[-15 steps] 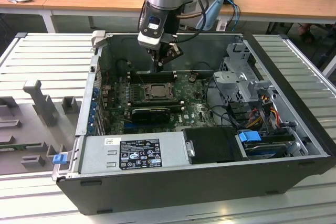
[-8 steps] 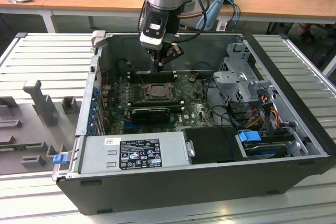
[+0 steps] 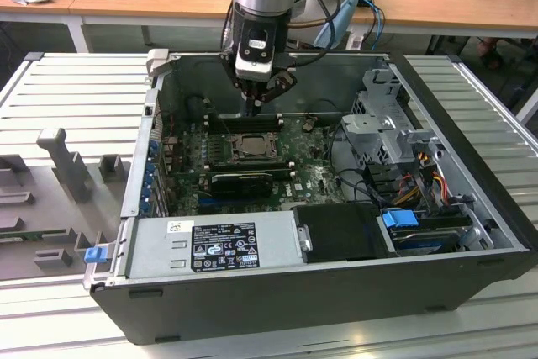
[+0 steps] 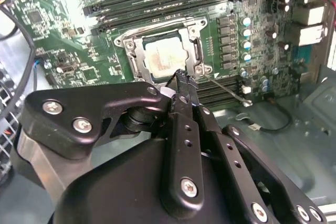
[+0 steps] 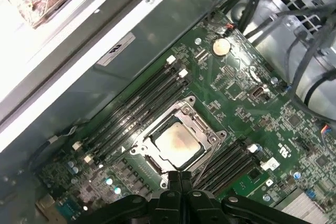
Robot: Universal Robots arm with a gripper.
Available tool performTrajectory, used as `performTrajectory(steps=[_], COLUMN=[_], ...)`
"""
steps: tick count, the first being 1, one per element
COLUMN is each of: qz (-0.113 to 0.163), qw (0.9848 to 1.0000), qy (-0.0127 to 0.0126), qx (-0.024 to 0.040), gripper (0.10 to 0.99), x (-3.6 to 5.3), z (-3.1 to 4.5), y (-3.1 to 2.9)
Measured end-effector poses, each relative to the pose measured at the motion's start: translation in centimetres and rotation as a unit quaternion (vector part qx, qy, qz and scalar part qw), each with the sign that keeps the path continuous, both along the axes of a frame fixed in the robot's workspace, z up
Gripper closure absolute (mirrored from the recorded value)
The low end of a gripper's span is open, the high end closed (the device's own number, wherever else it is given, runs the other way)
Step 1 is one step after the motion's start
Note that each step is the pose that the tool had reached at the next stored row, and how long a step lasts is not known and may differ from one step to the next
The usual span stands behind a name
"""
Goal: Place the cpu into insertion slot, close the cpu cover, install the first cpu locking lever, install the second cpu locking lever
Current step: 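Install the first cpu locking lever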
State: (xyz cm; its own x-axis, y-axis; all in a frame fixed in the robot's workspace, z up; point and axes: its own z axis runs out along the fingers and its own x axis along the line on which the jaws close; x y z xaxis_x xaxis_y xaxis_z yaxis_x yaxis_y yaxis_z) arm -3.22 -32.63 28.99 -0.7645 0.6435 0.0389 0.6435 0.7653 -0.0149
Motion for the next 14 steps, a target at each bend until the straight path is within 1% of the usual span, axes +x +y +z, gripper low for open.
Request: performTrajectory(steps=[2,3,4,6,8,9,10,11,12,13,14], qz=[0.015,0.021,0.027,0.037,0.048,0.06,0.074,0.082,0.086,0.089,0.099], qw=[0.9999,0.9998,0.9996,0.9993,0.9988,0.9982,0.9971,0.9964,0.9959,0.9956,0.9946], qy=[-0.0003,-0.001,-0.0022,-0.0068,-0.0096,-0.0112,-0.0146,-0.0205,-0.0279,-0.0312,-0.0321], qx=[0.0,-0.0001,-0.0002,0.0012,0.003,0.0029,0.0029,0.0025,0.002,0.002,0.0043], gripper=[0.98,0.98,0.98,0.98,0.98,0.98,0.98,0.98,0.98,0.98,0.98], x=[0.0,-0.01,-0.01,0.0,0.0,0.0,0.0,-0.01,-0.01,0.0,0.01], z=[-0.04,-0.05,-0.06,-0.08,-0.1,-0.11,-0.13,-0.13,-0.14,-0.15,-0.16], y=[0.01,0.0,0.0,0.0,0.0,0.0,0.0,0.0,0.0,0.0,0.0])
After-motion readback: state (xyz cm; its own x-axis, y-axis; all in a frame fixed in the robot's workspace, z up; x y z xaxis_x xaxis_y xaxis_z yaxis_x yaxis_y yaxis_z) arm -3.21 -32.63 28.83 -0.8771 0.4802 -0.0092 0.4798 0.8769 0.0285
